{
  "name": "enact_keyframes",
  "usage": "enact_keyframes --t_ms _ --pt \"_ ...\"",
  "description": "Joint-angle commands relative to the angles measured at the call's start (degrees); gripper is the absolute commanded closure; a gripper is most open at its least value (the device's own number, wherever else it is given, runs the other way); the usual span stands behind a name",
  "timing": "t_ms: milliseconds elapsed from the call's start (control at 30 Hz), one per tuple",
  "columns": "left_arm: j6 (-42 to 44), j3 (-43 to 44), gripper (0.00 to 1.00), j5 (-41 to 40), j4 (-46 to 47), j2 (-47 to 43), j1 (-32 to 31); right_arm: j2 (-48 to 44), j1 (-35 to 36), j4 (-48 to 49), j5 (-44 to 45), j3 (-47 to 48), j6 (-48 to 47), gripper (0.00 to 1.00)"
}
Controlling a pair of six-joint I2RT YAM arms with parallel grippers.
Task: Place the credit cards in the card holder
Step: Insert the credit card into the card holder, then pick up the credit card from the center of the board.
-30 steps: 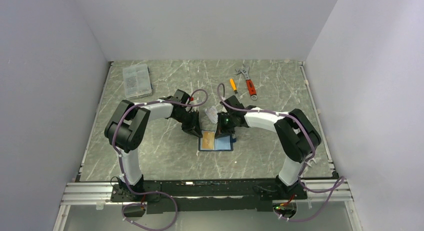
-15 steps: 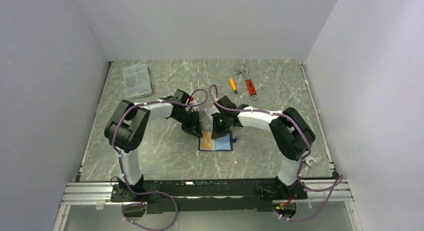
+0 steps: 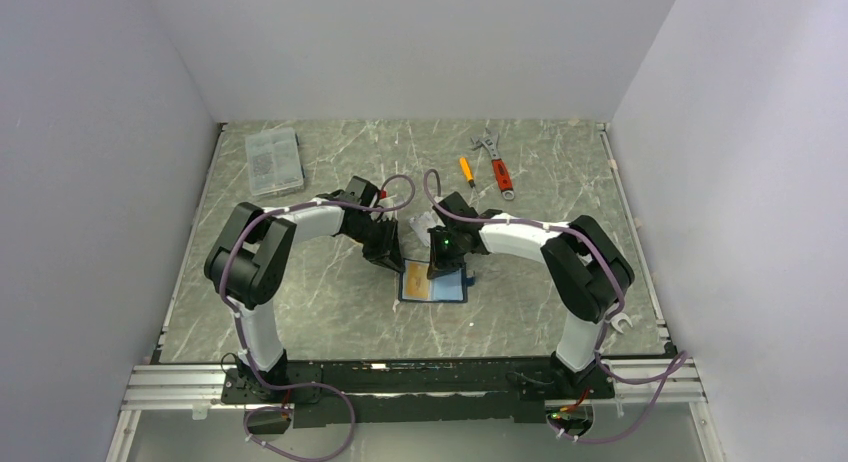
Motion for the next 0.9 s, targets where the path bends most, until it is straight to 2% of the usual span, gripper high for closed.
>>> enact_keyframes --t_ms 0,100,200,467,567,867 --pt "1.13 0.11 0.83 -0.17 0.46 -2.59 0.09 -1.67 -0.03 -1.24 3.22 -1.14 -0.73 1.0" --pt "0.97 0.06 0.89 0.07 0.67 -2.37 0.02 -2.27 -0.03 -1.26 3.34 -1.37 -0.51 1.0" --pt "1.16 0.34 1.0 0.03 0.44 -2.24 0.02 -3.63 -0.28 -0.44 1.87 -1.69 -0.12 1.0" --pt "1.3 0.36 1.0 -0.2 0.31 -2.05 0.03 -5.71 -2.38 0.25 0.76 -2.97 0.39 1.0" --pt "1.31 0.13 1.0 -0.25 0.37 -2.31 0.06 -5.38 -2.41 0.06 1.41 -2.7 0.17 0.94" --pt "1.05 0.0 1.0 0.45 0.84 -2.07 0.02 -1.72 -1.97 -1.29 2.32 -0.1 0.1 0.99"
